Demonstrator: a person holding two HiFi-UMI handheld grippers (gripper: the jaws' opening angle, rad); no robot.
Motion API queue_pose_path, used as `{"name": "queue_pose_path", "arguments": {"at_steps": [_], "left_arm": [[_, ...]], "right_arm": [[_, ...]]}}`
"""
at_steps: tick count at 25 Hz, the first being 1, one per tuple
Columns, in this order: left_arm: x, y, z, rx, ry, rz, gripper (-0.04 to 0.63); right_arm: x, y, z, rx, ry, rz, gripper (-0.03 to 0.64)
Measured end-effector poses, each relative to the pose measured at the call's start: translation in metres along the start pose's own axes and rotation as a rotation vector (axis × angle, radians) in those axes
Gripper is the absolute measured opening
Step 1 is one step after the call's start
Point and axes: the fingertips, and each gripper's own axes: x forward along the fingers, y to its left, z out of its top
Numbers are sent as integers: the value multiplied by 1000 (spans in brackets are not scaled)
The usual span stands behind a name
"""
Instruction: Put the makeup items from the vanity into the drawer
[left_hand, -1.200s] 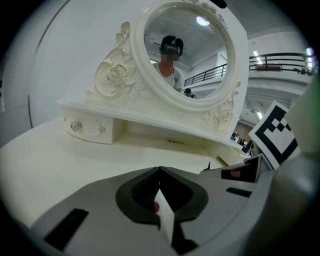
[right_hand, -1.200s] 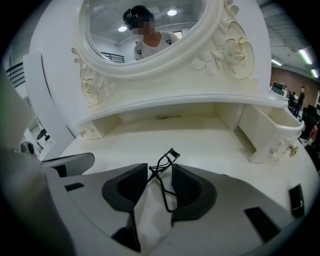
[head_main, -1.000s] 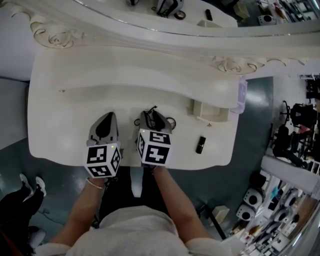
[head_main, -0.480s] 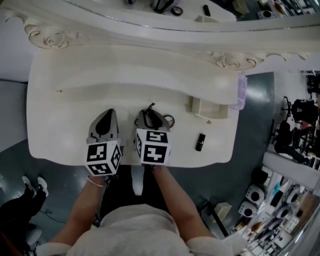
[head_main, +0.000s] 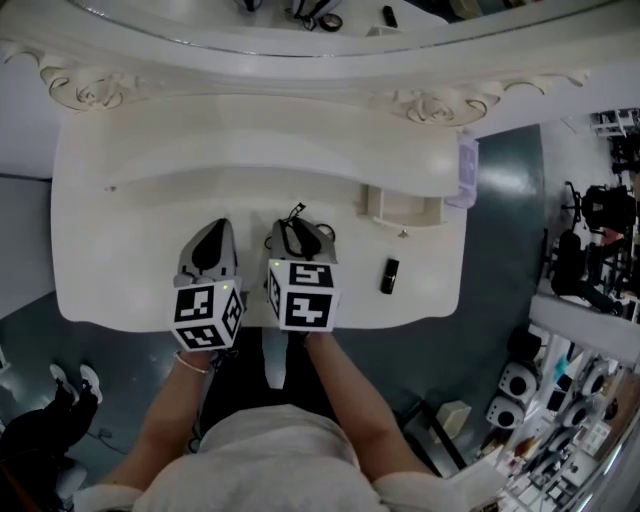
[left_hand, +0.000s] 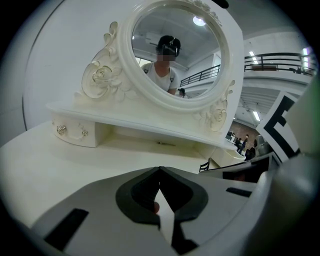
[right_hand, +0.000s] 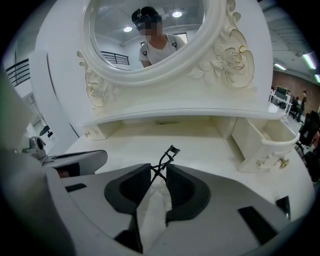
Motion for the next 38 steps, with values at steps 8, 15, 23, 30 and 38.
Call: {"name": "queue_pose_path", "arguments": {"at_steps": [8,15,23,30,38], "left_arm": [[-5,-32,6,25,-10,-35,2],[-10,-63,16,52,-33,-74,2],[-11,-111,28,97,-44,-148,2],[-3,-154,31,137,-35,-209,3],[13,-195,35,174,-28,-266,3]], "right_arm": [[-28,-14,8,12,-43,-7,103],[-61,-35,20,19,-104,-35,103],[-100,-81,37,74,-174,-110,103],[-126,-124,42,117,-203,-162,103],[-137,-169,43,223,-201,-186,103]]}}
